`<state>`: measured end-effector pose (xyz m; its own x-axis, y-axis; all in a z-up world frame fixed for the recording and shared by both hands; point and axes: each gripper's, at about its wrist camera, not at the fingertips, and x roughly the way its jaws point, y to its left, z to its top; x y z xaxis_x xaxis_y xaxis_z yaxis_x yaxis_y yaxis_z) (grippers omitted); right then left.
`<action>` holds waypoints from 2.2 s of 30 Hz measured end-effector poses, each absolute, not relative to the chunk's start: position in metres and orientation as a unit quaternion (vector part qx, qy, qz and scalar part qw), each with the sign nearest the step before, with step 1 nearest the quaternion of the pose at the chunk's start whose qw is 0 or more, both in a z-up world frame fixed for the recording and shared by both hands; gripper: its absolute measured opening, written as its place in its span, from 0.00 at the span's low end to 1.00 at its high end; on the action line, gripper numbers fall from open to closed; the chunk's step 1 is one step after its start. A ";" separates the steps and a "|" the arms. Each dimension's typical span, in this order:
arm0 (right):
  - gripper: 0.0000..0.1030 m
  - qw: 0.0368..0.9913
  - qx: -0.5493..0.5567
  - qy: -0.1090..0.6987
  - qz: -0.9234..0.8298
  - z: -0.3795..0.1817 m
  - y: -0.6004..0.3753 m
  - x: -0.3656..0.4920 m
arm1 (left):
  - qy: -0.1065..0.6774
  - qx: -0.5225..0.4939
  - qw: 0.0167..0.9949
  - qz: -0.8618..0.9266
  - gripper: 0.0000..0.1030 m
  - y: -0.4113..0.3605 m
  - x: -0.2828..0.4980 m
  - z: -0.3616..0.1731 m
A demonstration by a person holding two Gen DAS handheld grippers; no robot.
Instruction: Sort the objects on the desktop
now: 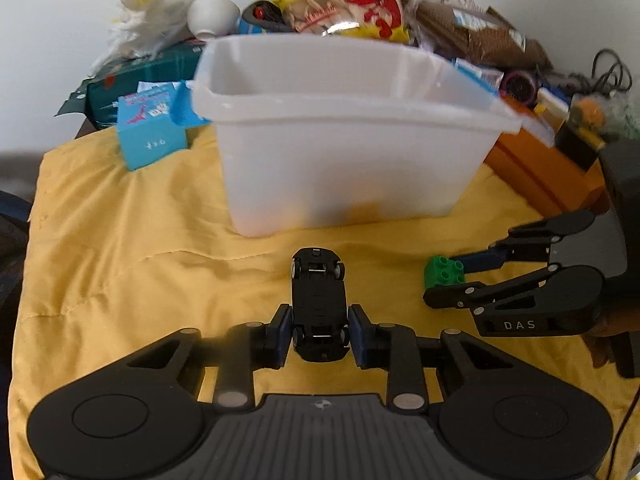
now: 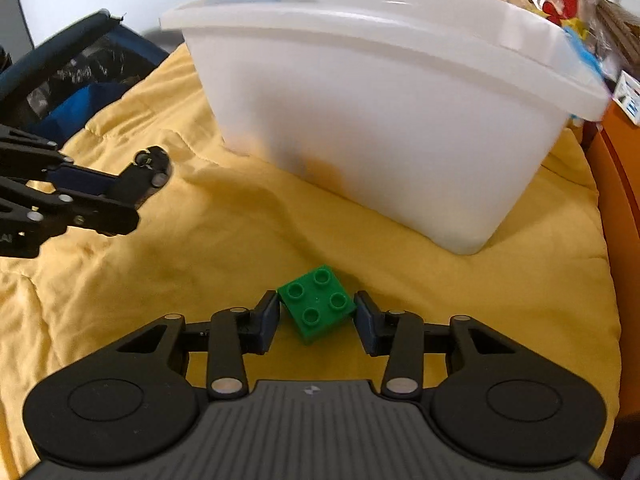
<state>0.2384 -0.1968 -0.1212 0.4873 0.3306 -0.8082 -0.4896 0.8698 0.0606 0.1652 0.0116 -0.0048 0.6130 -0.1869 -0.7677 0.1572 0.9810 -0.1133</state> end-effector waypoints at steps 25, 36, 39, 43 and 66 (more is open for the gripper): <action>0.43 0.917 0.059 0.349 0.185 0.037 -0.239 0.282 | 0.361 -0.036 0.928 -0.091 0.32 0.014 0.244 0.122; 0.43 0.906 0.046 0.385 0.169 0.047 -0.237 0.330 | 0.401 -0.022 0.911 -0.096 0.32 0.010 0.304 0.133; 0.44 0.901 0.040 0.398 0.165 0.043 -0.235 0.340 | 0.410 -0.020 0.907 -0.095 0.33 0.006 0.313 0.130; 0.57 0.901 0.031 0.403 0.155 0.035 -0.235 0.348 | 0.421 -0.006 0.905 -0.068 0.65 0.003 0.320 0.124; 0.75 0.893 0.030 0.415 0.173 0.007 -0.237 0.304 | 0.464 0.018 0.884 -0.049 0.79 -0.010 0.304 0.092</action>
